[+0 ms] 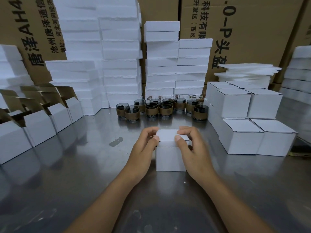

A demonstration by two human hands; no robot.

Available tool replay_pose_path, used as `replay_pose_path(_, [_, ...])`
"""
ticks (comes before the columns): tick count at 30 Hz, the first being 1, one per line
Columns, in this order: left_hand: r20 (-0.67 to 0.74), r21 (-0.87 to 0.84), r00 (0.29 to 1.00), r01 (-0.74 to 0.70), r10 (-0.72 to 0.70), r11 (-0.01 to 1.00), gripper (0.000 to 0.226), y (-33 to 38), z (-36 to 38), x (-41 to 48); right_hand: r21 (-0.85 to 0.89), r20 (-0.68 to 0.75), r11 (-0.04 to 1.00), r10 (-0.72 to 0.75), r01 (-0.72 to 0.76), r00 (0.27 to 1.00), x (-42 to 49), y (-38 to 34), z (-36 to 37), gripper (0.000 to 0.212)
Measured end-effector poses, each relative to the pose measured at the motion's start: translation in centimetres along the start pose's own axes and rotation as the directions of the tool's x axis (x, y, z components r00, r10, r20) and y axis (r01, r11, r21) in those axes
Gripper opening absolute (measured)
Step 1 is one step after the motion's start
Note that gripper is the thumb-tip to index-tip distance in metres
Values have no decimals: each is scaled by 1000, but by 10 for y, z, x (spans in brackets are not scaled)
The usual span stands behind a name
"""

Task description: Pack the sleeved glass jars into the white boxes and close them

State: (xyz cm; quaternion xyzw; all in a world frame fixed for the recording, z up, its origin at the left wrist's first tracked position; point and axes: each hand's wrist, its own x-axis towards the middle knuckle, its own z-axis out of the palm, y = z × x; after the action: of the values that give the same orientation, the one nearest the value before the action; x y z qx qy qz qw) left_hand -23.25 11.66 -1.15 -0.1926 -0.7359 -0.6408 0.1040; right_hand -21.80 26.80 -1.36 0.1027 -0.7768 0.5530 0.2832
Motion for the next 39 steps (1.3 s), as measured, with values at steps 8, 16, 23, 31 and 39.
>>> replay_pose_path(8, [29,-77,999,44,-41,996,40,1,2,2,-55,21,998,-7,9,1000,-4,-2,4,12])
replay_pose_path(16, [-2,-135,997,77,-78,988,40,7,-2,-1,-266,89,964,31,-7,996,-19,-15,2,85])
replay_pose_path(23, [5,-83,998,61,-60,995,50,13,-2,-6,-294,-22,954,53,-57,998,-28,-21,16,90])
replay_pose_path(31, [-6,-103,995,95,-97,990,27,12,-5,-6,-324,-65,944,42,-61,997,-9,-33,-37,83])
replay_pose_path(39, [8,-119,997,80,-79,990,24,8,-2,-5,-426,-332,900,-60,-93,942,50,-38,-154,80])
